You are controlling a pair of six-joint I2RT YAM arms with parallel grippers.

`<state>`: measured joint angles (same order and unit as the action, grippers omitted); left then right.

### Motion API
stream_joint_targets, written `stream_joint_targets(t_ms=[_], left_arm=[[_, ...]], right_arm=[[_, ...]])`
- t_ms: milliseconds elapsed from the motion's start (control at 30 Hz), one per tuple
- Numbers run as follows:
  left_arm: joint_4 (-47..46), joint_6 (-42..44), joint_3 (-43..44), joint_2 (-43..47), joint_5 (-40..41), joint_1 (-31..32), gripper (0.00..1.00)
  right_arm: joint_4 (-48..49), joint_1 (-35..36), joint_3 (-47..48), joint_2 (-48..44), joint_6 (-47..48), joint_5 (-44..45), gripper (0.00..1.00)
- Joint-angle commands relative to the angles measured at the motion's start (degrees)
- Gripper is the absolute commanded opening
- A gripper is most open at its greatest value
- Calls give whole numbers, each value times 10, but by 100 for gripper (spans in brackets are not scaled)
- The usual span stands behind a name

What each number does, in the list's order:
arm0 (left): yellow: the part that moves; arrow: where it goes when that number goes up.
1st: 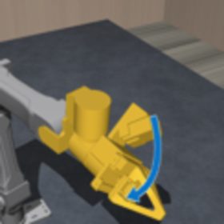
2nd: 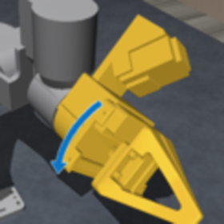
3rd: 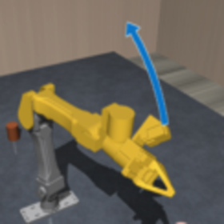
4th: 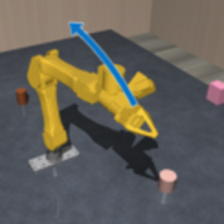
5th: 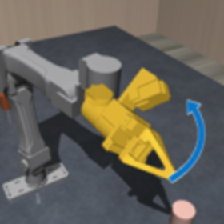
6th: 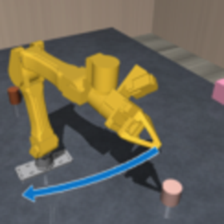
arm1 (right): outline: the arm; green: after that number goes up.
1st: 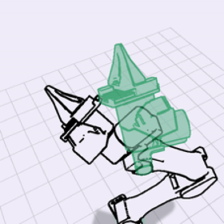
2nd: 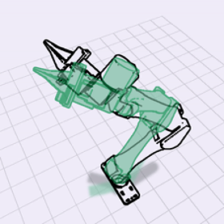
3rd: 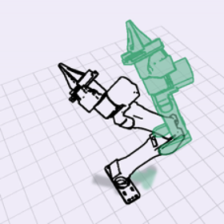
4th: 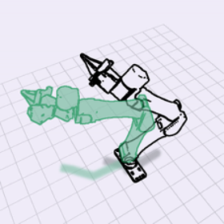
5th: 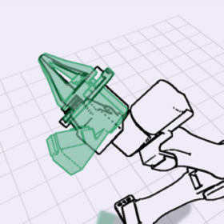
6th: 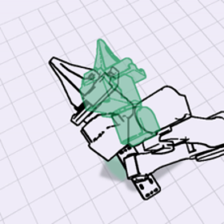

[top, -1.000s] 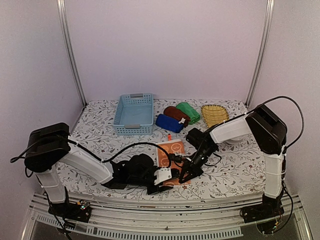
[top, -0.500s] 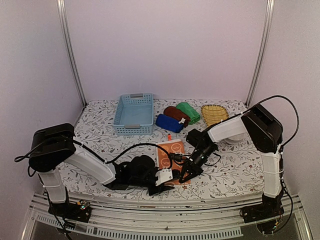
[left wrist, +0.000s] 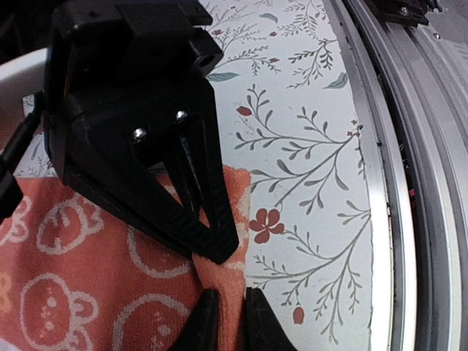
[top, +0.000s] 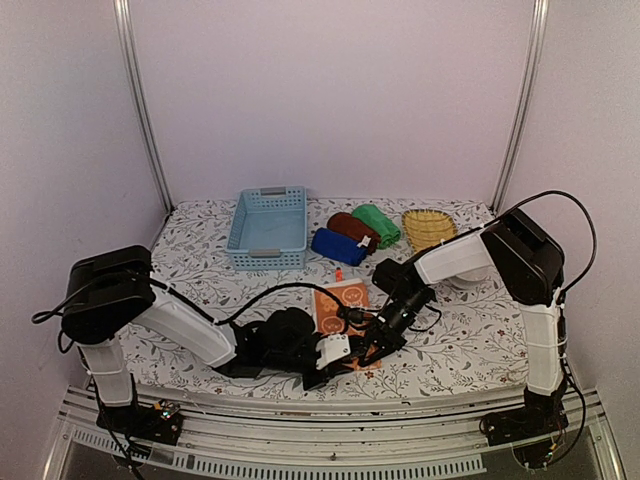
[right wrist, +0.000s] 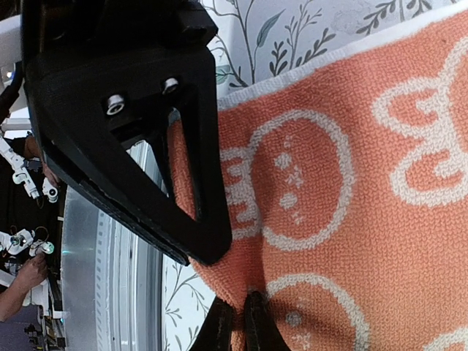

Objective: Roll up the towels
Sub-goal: Roll the towel at the center of the board.

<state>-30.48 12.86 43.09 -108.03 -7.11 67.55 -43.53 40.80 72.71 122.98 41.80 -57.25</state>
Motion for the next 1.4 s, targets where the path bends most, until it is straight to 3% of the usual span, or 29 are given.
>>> stream_joint_targets(t_ms=[0, 67, 233, 500, 600, 700, 800, 1000, 1133, 1367], left_arm=[[24, -27, 20, -18, 17, -4, 19], [24, -27, 17, -19, 32, -4, 25], [22, -21, 12, -16, 35, -4, 23], [17, -56, 8, -1, -23, -19, 7], [38, -85, 9, 12, -67, -31, 4], [62, -132, 11, 18, -124, -50, 0], [105, -188, 33, 4, -184, -70, 0], [108, -287, 52, -28, -245, -108, 0], [60, -381, 39, -40, -308, -141, 0], [39, -495, 55, -107, -357, -158, 0]], right_arm=[[-7, -2, 2, 10, 2, 7, 9], [-8, -2, 3, 9, 2, 6, 10], [-9, -2, 3, 14, 2, 4, 10], [-17, -2, 6, 13, 7, -4, 11], [-36, -7, 14, -6, 15, -10, 15], [-36, -29, 13, -57, 15, -13, 33], [-40, -55, 16, -121, 12, -11, 41], [-44, -66, 6, -225, 10, 24, 44], [38, -52, -68, -292, -10, 95, 41], [181, 63, -187, -352, -5, 296, 36]])
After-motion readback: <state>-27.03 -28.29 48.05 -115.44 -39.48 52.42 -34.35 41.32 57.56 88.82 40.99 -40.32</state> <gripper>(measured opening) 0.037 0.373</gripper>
